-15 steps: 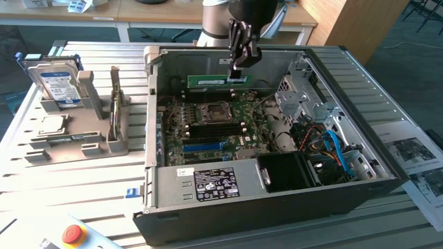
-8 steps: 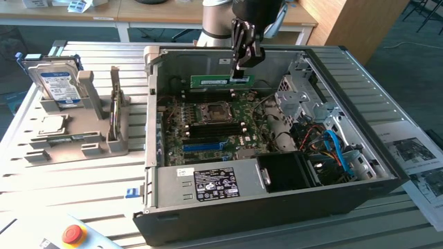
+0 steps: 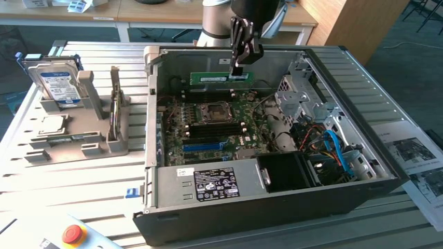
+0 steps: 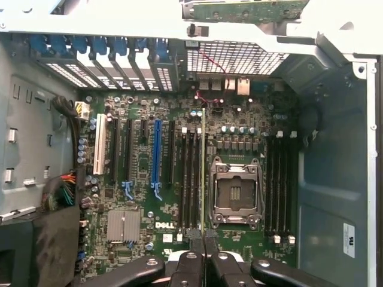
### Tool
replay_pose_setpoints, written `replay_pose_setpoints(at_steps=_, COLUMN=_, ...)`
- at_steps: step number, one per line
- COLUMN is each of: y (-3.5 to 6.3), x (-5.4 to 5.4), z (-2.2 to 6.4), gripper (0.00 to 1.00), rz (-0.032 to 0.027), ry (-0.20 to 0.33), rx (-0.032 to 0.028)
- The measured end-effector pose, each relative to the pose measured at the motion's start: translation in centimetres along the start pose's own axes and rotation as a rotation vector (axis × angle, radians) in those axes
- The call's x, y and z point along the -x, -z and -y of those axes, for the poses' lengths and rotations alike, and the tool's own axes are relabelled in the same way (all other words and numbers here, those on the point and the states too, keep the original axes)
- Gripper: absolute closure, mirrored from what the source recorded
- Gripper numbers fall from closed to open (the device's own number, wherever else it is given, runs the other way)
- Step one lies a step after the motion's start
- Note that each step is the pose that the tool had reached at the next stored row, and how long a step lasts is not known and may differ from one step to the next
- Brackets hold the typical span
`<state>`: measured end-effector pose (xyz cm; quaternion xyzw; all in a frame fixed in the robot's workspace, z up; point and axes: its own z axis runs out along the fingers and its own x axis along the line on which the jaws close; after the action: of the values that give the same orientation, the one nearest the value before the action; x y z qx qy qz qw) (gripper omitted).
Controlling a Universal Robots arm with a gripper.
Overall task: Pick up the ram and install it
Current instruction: 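Pick up the ram and move it above insertion slot, then insert the ram into the slot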
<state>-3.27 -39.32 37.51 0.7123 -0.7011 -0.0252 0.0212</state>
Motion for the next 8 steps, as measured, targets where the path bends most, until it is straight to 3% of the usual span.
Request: replay_pose_setpoints(at_steps=8, y=0.00, x=0.27, z=0.00, gripper=0.88, rz=0.0000, ry=0.000, rx=0.0000)
